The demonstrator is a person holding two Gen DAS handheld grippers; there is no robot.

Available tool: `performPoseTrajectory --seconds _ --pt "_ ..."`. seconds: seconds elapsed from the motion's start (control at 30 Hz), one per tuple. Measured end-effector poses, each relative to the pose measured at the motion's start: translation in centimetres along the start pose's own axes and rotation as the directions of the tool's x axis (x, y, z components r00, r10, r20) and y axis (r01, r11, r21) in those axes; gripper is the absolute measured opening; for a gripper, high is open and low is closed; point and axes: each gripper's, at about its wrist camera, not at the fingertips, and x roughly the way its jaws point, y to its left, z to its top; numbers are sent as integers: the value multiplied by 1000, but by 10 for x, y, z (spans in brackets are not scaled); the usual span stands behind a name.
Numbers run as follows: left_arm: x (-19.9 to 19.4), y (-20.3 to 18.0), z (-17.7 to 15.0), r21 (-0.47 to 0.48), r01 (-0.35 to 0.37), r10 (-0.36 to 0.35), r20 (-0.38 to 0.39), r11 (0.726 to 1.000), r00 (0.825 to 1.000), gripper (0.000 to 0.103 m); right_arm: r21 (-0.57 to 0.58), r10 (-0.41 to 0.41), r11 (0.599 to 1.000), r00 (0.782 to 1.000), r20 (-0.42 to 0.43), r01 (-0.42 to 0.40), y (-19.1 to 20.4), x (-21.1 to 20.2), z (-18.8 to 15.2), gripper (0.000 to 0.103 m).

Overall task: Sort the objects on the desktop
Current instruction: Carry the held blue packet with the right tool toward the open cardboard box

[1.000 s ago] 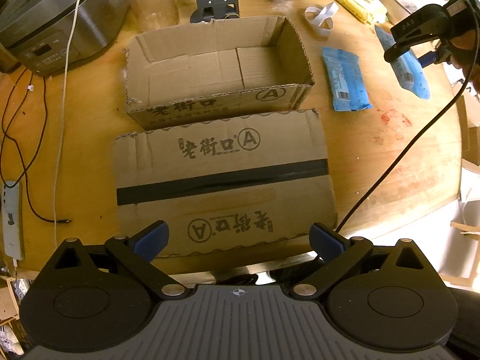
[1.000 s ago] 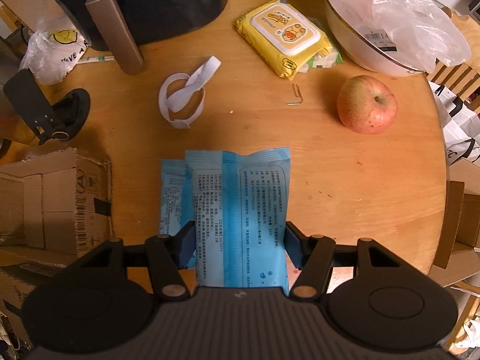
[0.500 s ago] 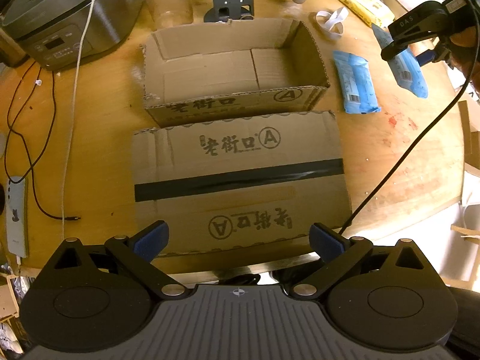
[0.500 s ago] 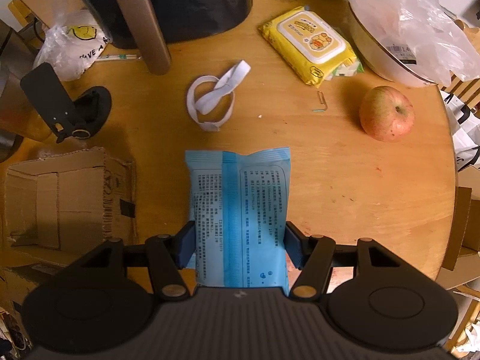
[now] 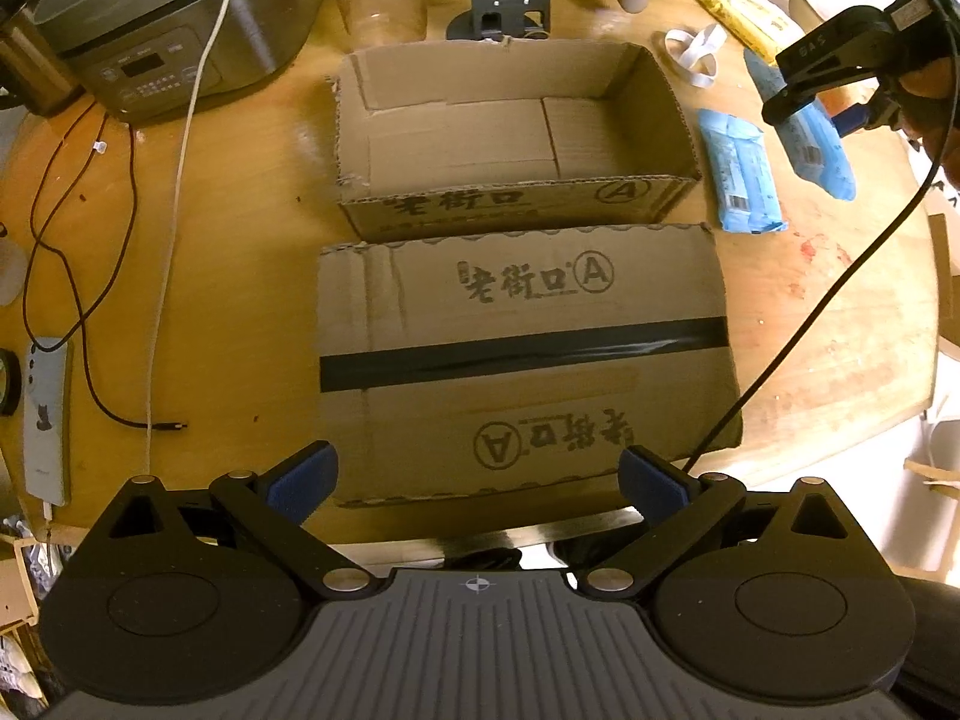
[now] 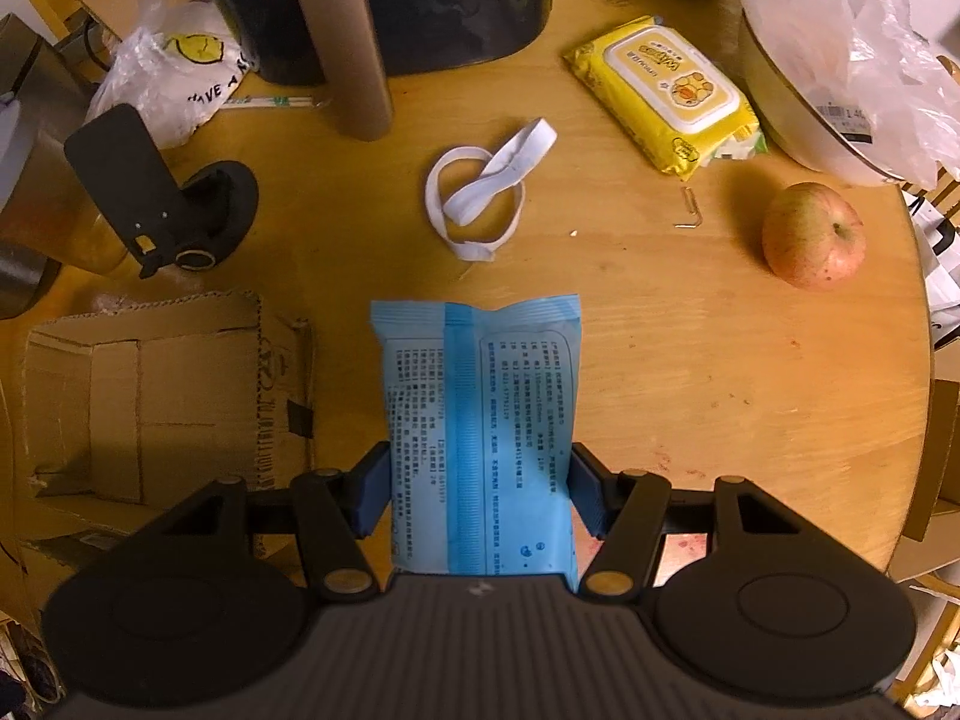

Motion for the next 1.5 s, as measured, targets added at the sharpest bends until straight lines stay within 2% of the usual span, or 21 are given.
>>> performPoseTrajectory --seconds 1.5 --pt "-2 53 -9 -30 8 -8 4 1000 1000 103 -27 19 999 1000 3 -18 68 3 0 60"
